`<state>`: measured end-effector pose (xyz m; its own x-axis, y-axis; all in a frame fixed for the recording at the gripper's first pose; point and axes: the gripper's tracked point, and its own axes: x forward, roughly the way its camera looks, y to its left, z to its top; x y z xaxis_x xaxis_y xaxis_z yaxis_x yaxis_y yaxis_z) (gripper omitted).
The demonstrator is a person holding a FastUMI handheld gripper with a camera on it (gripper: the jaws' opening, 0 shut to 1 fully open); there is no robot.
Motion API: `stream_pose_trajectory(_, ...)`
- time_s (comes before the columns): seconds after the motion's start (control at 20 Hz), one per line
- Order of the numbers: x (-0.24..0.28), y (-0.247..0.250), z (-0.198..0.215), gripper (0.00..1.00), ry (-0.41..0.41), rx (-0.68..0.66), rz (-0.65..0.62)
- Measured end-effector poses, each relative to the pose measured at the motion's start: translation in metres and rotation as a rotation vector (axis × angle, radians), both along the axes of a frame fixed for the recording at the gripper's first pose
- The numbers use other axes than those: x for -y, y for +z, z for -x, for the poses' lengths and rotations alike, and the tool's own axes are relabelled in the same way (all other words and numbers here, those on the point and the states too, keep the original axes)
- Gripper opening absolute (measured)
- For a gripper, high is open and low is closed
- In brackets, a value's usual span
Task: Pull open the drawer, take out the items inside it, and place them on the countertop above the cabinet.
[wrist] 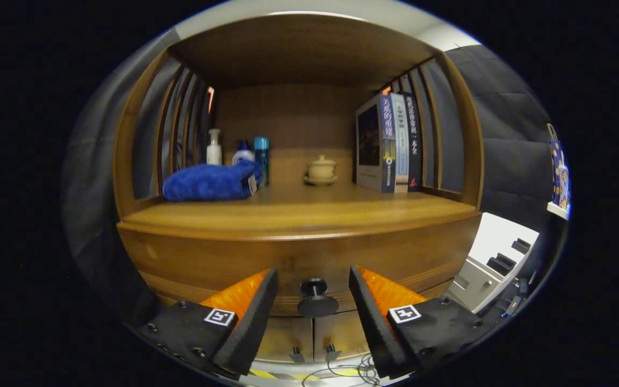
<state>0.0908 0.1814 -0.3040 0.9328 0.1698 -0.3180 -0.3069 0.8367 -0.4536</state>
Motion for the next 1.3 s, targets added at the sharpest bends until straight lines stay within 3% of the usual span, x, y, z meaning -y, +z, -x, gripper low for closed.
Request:
stream_pose_trajectory(0.15,0.01,-0.006,-0.007,0.76,-0.045,0.02,0.025)
stream_pose_trajectory(0.3,0.012,-0.01,-0.003,0.53,-0.056,-0.015,-0.032)
stream_pose_trajectory(0.5,0.016,-0.013,-0.006,0.45,-0.1,-0.028,-0.053)
stream_pose_trajectory(0.9,0.042,-0.035,0.033,0.45,-0.156,-0.071,-0.032)
stream_pose_trajectory(0.95,0.071,-0.038,0.062,0.38,-0.236,-0.138,0.034)
stream_pose_trajectory(1.0,0.095,-0.068,0.081,0.31,-0.245,-0.166,0.04)
stream_pose_trajectory(1.15,0.107,-0.083,0.097,0.09,-0.223,-0.143,0.036)
stream_pose_trajectory(1.3,0.062,-0.054,0.087,0.09,-0.113,-0.135,0.007)
